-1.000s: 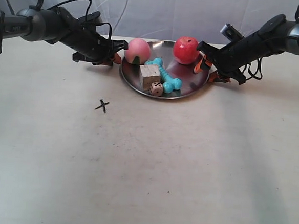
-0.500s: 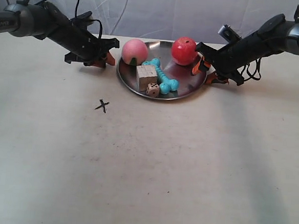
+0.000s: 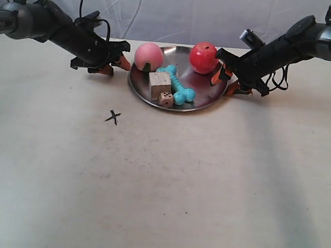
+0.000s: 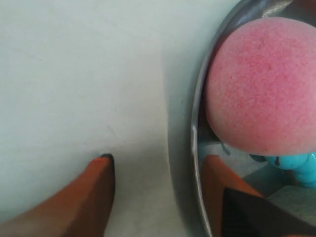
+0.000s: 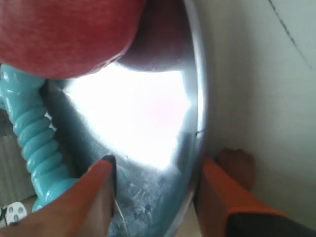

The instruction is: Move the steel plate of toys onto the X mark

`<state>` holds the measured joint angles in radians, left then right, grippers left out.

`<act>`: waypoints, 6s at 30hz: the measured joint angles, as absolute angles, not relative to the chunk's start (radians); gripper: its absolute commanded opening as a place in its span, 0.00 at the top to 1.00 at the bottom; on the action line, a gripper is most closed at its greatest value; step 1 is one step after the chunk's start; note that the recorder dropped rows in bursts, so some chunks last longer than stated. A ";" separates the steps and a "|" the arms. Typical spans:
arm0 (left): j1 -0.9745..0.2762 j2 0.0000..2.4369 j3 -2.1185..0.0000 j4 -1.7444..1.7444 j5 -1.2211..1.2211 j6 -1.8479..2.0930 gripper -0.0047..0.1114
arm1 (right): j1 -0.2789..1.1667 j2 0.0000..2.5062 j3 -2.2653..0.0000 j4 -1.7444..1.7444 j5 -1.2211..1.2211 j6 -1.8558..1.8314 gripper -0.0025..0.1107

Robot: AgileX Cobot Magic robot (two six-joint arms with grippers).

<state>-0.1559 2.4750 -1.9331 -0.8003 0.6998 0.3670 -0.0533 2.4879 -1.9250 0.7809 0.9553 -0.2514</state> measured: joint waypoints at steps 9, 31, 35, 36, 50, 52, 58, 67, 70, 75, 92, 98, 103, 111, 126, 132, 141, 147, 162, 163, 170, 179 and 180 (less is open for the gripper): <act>-0.190 2.475 -1.933 -0.817 0.714 0.374 0.51 | -0.053 2.488 -1.925 0.781 0.959 -0.251 0.56; -0.227 2.497 -1.933 -0.858 0.689 0.375 0.96 | -0.059 2.488 -1.925 0.738 1.011 -0.272 0.96; -0.225 2.498 -1.933 -0.867 0.691 0.352 0.96 | -0.066 2.491 -1.925 0.740 1.030 -0.251 0.98; -0.225 2.498 -1.933 -0.869 0.692 0.343 0.96 | -0.066 2.491 -1.925 0.740 1.032 -0.251 0.98; -0.193 2.474 -1.931 -0.791 0.807 0.243 0.96 | -0.070 2.507 -1.917 0.832 1.129 -0.225 0.99; -0.182 2.463 -1.929 -0.766 0.839 0.233 0.96 | -0.066 2.507 -1.917 0.844 1.142 -0.220 0.99; -0.150 2.419 -1.925 -0.715 0.900 0.218 0.96 | -0.034 2.484 -1.917 0.869 1.148 -0.197 0.99; -0.120 2.375 -1.921 -0.602 1.011 0.177 0.96 | 0.022 2.464 -1.912 0.869 1.184 -0.142 0.99; -0.108 2.350 -1.903 -0.581 1.039 0.172 0.96 | 0.040 2.464 -1.912 0.871 1.186 -0.136 0.99; -0.065 2.265 -1.823 -0.555 1.069 0.172 0.96 | 0.082 2.438 -1.912 0.885 1.192 -0.122 0.99; 0.034 1.991 -1.423 -0.457 1.073 0.172 0.96 | 0.255 2.360 -1.912 0.737 1.219 -0.018 0.99; 0.032 1.991 -1.309 -0.452 1.024 0.172 0.96 | 0.293 2.358 -1.912 0.643 1.219 0.016 0.99; 0.030 1.991 -1.270 -0.453 0.969 0.172 0.96 | 0.299 2.364 -1.912 0.634 1.221 0.019 0.99; 0.030 2.009 -1.259 -0.449 0.923 0.196 0.96 | 0.301 2.416 -1.912 0.643 1.219 0.052 0.99; 0.028 2.015 -1.256 -0.446 0.831 0.263 0.75 | 0.311 2.434 -1.918 0.599 1.154 0.070 0.99; 0.024 2.015 -1.258 -0.448 0.801 0.270 0.71 | 0.312 2.434 -1.918 0.582 1.147 0.078 0.99; 0.020 2.015 -1.258 -0.446 0.797 0.272 0.71 | 0.315 2.434 -1.918 0.518 1.147 0.097 0.62; 0.020 2.015 -1.258 -0.446 0.797 0.274 0.76 | 0.319 2.433 -1.918 0.495 1.142 0.095 0.52; 0.020 1.971 -1.258 -0.435 0.803 0.274 0.84 | 0.319 2.349 -1.918 0.369 1.164 0.107 0.52; 0.020 1.966 -1.258 -0.431 0.803 0.274 0.84 | 0.319 2.345 -1.918 0.369 1.164 0.107 0.52; 0.020 1.922 -1.258 -0.410 0.811 0.274 0.88 | 0.319 2.308 -1.918 0.338 1.183 0.112 0.53; 0.020 1.852 -1.258 -0.387 0.829 0.274 0.96 | 0.319 2.302 -1.918 0.288 1.212 0.100 0.96; 0.020 1.840 -1.258 -0.387 0.829 0.274 0.96 | 0.319 2.301 -1.918 0.288 1.212 0.095 0.98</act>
